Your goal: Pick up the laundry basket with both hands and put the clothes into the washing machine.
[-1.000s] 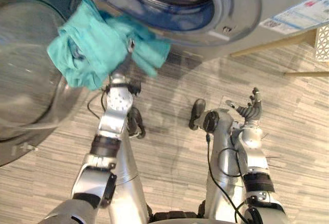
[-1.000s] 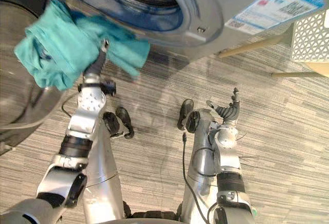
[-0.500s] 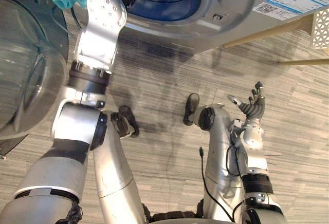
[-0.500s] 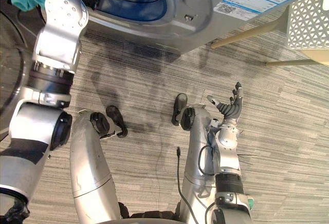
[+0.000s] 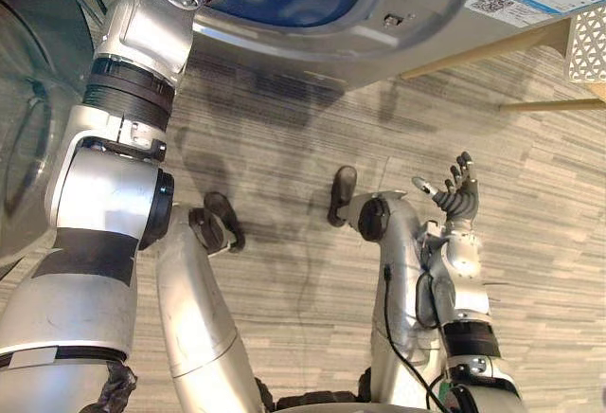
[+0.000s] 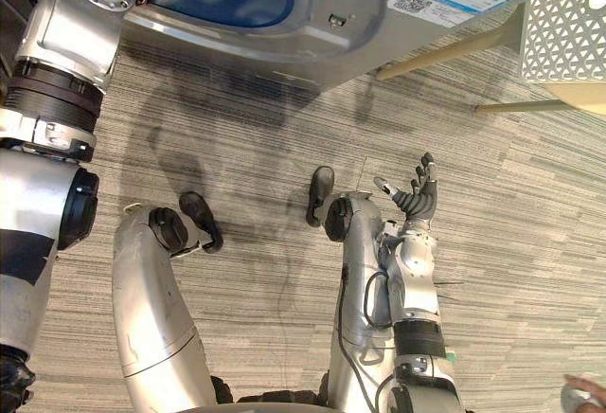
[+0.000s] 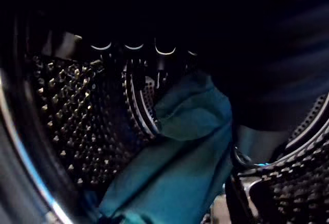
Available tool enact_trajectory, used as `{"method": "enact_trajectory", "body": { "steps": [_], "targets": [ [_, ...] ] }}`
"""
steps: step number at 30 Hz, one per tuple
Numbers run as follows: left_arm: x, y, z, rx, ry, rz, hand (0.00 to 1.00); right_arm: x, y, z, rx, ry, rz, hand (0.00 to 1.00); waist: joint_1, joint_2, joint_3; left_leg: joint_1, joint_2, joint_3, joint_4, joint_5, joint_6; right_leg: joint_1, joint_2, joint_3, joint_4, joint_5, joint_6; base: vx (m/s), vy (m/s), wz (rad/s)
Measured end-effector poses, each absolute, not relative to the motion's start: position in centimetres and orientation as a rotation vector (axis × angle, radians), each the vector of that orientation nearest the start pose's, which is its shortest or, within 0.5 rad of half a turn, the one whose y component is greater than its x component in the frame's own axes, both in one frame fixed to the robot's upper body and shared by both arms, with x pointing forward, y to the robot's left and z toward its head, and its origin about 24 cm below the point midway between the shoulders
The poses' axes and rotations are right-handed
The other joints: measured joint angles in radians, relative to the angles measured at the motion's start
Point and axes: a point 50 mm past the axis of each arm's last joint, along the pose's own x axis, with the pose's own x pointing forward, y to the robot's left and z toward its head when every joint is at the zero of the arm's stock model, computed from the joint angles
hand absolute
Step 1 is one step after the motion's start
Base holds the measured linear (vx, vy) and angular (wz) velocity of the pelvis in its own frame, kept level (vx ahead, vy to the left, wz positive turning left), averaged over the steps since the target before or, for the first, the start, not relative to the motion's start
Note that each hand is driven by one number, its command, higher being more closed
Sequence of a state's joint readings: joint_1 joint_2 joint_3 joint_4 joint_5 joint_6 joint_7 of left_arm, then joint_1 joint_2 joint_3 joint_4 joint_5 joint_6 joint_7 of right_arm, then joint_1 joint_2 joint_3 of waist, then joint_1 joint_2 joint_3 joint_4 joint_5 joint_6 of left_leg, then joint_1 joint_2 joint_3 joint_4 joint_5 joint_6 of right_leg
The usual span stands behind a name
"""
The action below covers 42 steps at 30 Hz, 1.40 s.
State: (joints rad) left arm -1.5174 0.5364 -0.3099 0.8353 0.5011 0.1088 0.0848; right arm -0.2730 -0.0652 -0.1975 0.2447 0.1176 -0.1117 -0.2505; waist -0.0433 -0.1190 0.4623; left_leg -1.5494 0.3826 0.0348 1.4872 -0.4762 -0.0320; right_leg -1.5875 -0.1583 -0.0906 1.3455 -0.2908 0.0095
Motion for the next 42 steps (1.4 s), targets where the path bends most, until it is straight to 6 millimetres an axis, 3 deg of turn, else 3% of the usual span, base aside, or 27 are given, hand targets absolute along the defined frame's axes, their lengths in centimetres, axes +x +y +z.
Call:
{"method": "enact_trajectory", "body": {
  "steps": [8,17,20,23,25,27,28,30,31,33,36,42],
  "targets": [
    [38.9,17.2,39.4,1.202,-0.576,0.387,0.0,30.1,-20.1,7.2,0.083,-0.155,-0.321,0.0,0.003,-0.001,-0.001,-0.003,-0.001,0.001,-0.002,0.0,0.0,-0.004,-0.001,0.0,0.0,0.0,0.0,0.0,0.0,0.0],
    [38.4,17.4,39.9,1.068,-0.61,0.351,0.0,30.1,-20.2,7.2,0.074,-0.154,-0.321,0.0,0.009,0.001,-0.001,-0.002,-0.016,-0.001,-0.039,0.016,-0.018,-0.003,-0.005,-0.005,-0.021,0.0,-0.001,0.01,-0.013,0.02],
    [38.0,17.1,38.0,0.904,-0.671,0.328,0.0,30.1,-20.0,6.4,0.065,-0.12,-0.324,0.0,0.01,0.001,-0.001,0.04,-0.015,-0.003,-0.051,0.016,-0.019,0.038,-0.008,-0.014,-0.026,-0.006,-0.006,0.02,-0.02,0.05],
    [37.9,17.4,32.5,0.708,-0.65,0.292,0.0,29.3,-19.8,4.3,0.055,-0.027,-0.335,0.0,0.023,0.01,-0.02,0.123,-0.018,0.003,-0.107,0.024,-0.033,0.122,-0.013,-0.03,-0.066,-0.017,-0.013,0.03,-0.062,0.14],
    [37.9,18.1,27.8,0.627,-0.56,0.278,0.0,28.5,-19.4,2.5,0.057,0.048,-0.339,0.0,0.034,0.011,-0.02,0.207,-0.019,0.007,-0.155,0.029,-0.044,0.204,-0.014,-0.043,-0.098,-0.026,-0.017,0.03,-0.074,0.17],
    [37.1,18.7,21.0,0.542,-0.409,0.251,0.0,27.1,-19.3,0.5,0.054,0.146,-0.349,0.0,0.051,0.012,-0.02,0.336,-0.036,0.017,-0.244,0.052,-0.062,0.329,-0.019,-0.057,-0.155,-0.037,-0.019,0.05,-0.102,0.31],
    [36.7,18.7,19.4,0.519,-0.368,0.243,0.0,26.8,-19.4,0.0,0.051,0.167,-0.352,0.0,0.057,0.012,-0.02,0.371,-0.038,0.02,-0.266,0.055,-0.066,0.362,-0.02,-0.061,-0.171,-0.038,-0.019,0.07,-0.109,0.29],
    [34.6,18.9,12.3,0.425,-0.176,0.211,0.0,25.5,-19.8,-1.3,0.02,0.238,-0.364,0.0,0.063,0.03,-0.038,0.517,-0.055,0.022,-0.366,0.078,-0.08,0.52,-0.023,-0.095,-0.251,-0.045,-0.021,0.08,-0.101,0.34],
    [33.9,18.8,10.4,0.4,-0.123,0.202,0.0,25.1,-19.9,-1.7,0.011,0.252,-0.369,0.0,0.061,0.034,-0.052,0.552,-0.058,0.025,-0.394,0.083,-0.082,0.556,-0.026,-0.103,-0.271,-0.046,-0.021,0.1,-0.088,0.39],
    [30.7,18.4,4.3,0.317,0.071,0.164,0.0,24.1,-20.3,-2.8,-0.016,0.306,-0.375,0.0,0.068,0.043,-0.069,0.754,-0.09,0.055,-0.528,0.112,-0.088,0.743,-0.035,-0.113,-0.369,-0.044,-0.017,0.18,-0.098,0.31],
    [26.3,18.3,-0.9,0.251,0.249,0.126,0.0,21.9,-20.6,-5.0,-0.051,0.415,-0.382,0.0,0.073,0.07,-0.167,0.95,-0.112,0.084,-0.712,0.16,-0.092,0.935,-0.03,-0.14,-0.53,-0.016,0.003,0.17,-0.028,0.2],
    [20.6,20.4,-7.8,0.186,0.565,0.182,0.0,18.5,-21.7,-8.8,-0.056,0.61,-0.417,0.0,0.083,0.115,-0.311,1.246,-0.134,0.167,-1.071,0.281,-0.09,1.211,0.021,-0.154,-0.898,0.121,0.033,0.17,0.021,-0.1]
  ]
}}
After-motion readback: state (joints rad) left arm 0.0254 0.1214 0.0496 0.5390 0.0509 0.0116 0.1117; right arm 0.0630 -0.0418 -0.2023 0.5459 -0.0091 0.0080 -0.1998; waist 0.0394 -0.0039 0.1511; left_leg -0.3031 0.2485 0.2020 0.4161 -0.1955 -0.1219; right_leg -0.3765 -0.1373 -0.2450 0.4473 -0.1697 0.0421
